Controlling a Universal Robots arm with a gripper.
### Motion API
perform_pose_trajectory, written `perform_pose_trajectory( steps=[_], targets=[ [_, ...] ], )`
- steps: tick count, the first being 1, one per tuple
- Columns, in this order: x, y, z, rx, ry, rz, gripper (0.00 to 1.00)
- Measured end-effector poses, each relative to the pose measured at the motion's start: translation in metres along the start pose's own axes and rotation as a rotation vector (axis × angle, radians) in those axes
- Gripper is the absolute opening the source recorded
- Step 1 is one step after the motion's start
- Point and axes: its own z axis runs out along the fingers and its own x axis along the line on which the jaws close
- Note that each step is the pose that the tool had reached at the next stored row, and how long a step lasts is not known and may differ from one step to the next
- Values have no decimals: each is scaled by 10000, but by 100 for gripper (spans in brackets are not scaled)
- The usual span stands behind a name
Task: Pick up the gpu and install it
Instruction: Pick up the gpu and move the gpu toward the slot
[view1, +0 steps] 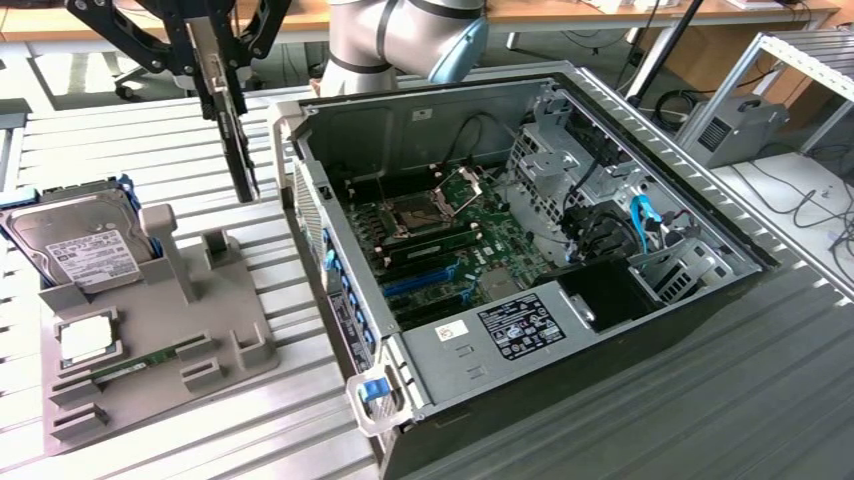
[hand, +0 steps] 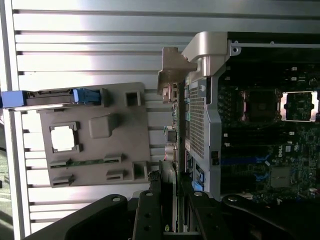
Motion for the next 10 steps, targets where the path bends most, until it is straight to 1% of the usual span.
perform_pose_trajectory(
  steps=[10],
  targets=[
    [-37,1,17,0,0,0,26]
  ],
)
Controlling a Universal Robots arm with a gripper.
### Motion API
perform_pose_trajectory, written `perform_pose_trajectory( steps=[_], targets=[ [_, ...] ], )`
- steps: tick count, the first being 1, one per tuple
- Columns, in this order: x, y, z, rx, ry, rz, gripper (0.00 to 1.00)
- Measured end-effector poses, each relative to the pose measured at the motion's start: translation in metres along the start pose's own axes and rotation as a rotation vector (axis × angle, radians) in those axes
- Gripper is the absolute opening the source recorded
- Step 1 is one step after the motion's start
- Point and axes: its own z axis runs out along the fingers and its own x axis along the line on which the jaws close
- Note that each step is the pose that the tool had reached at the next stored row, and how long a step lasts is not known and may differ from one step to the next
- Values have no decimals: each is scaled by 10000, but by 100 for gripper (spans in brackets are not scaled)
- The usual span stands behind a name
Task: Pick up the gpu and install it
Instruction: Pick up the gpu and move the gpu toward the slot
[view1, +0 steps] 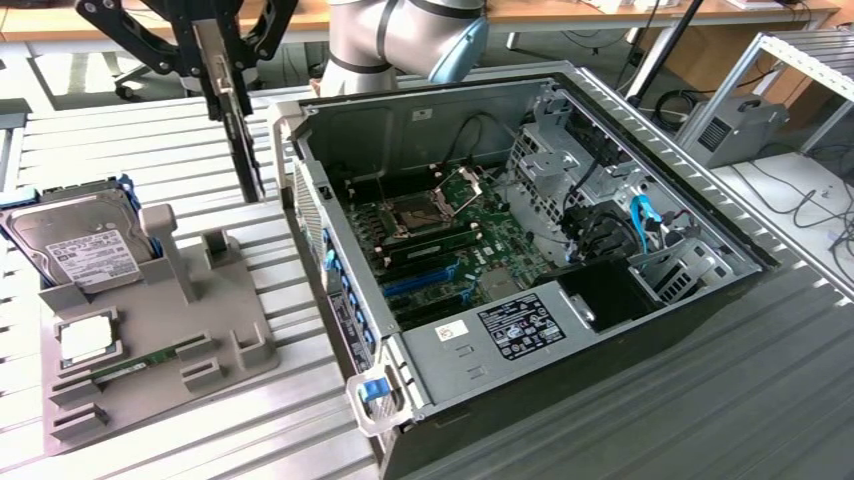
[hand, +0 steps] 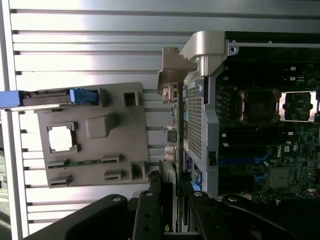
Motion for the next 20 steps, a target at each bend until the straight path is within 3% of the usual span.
perform_pose_trajectory(
  steps=[20],
  targets=[
    [-68,2,34,0,0,0,26]
  ],
)
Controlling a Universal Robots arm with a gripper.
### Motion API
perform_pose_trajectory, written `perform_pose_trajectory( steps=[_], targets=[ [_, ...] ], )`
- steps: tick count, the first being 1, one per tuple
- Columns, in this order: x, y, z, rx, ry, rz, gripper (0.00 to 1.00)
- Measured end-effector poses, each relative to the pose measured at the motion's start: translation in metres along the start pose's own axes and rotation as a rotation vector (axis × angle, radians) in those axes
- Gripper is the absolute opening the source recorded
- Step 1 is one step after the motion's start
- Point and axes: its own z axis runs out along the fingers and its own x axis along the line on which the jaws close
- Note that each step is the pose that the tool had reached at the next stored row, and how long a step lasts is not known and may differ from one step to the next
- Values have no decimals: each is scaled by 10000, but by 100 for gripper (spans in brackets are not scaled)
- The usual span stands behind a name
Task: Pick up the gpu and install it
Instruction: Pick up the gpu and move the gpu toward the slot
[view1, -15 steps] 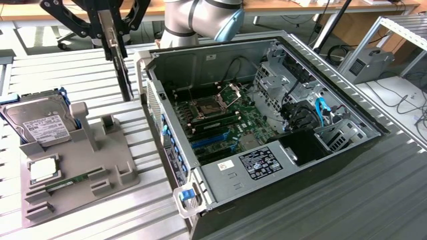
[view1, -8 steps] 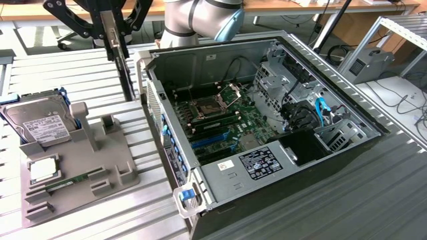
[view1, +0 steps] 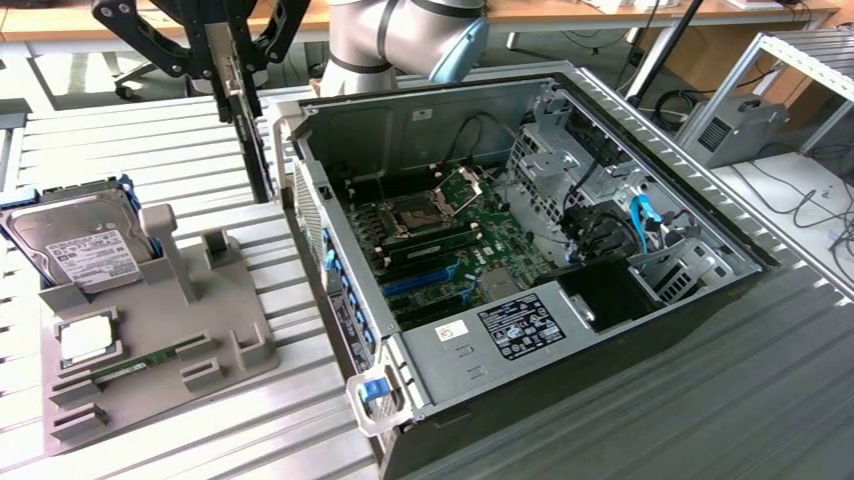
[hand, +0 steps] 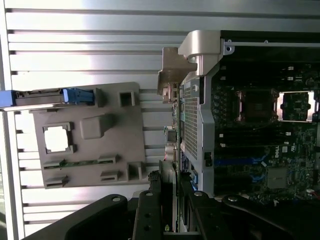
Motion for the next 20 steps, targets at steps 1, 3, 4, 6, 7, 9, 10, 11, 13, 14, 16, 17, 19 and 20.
perform_pose_trajectory(
  steps=[1,3,4,6,7,9,10,11,13,14,16,17,19,20],
  targets=[
    [-4,0,2,0,1,0,26],
    [-11,0,5,0,0,0,26],
    [-15,1,7,0,0,0,26],
    [-23,1,10,1,1,0,26],
    [-27,1,13,1,1,0,26],
    [-35,1,17,1,1,0,26],
    [-39,1,19,1,1,0,26],
    [-43,1,21,0,0,0,26],
    [-51,1,25,0,1,0,26],
    [-55,1,27,0,1,0,26],
    [-65,2,32,0,0,0,26],
    [-69,2,34,0,1,0,26],
    [-77,2,38,0,1,0,26],
    [-81,2,40,0,1,0,26]
  ],
)
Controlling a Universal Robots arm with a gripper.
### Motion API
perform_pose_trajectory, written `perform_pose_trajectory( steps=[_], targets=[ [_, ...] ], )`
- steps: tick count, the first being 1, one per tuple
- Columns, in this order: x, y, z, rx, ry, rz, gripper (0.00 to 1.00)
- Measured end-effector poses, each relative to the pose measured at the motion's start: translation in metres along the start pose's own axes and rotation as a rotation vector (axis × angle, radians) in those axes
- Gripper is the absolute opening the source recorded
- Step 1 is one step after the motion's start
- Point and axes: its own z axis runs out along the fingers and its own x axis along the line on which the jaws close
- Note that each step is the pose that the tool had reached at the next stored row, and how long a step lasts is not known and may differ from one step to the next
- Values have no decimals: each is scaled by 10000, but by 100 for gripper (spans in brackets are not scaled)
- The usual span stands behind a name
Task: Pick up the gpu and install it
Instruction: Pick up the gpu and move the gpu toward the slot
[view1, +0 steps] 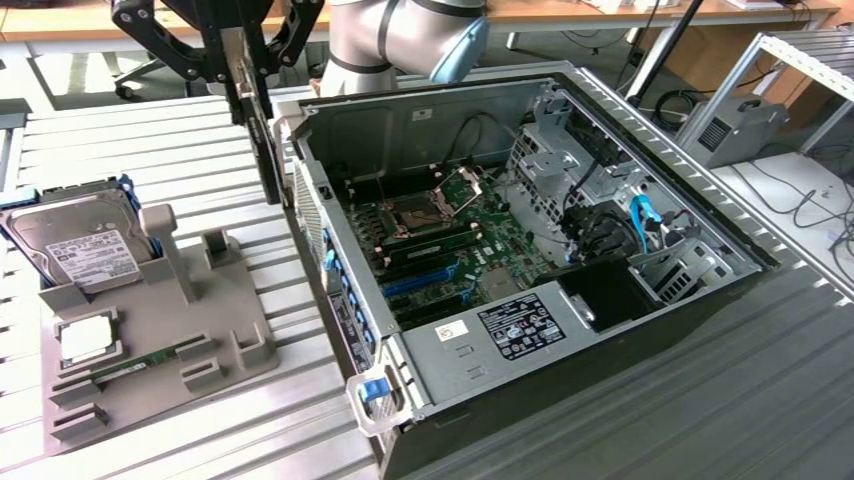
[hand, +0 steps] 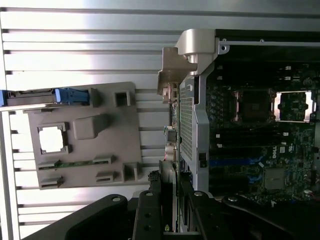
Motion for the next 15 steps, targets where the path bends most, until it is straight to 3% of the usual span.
perform_pose_trajectory(
  steps=[15],
  targets=[
    [-85,2,29,-1,0,0,26]
  ],
)
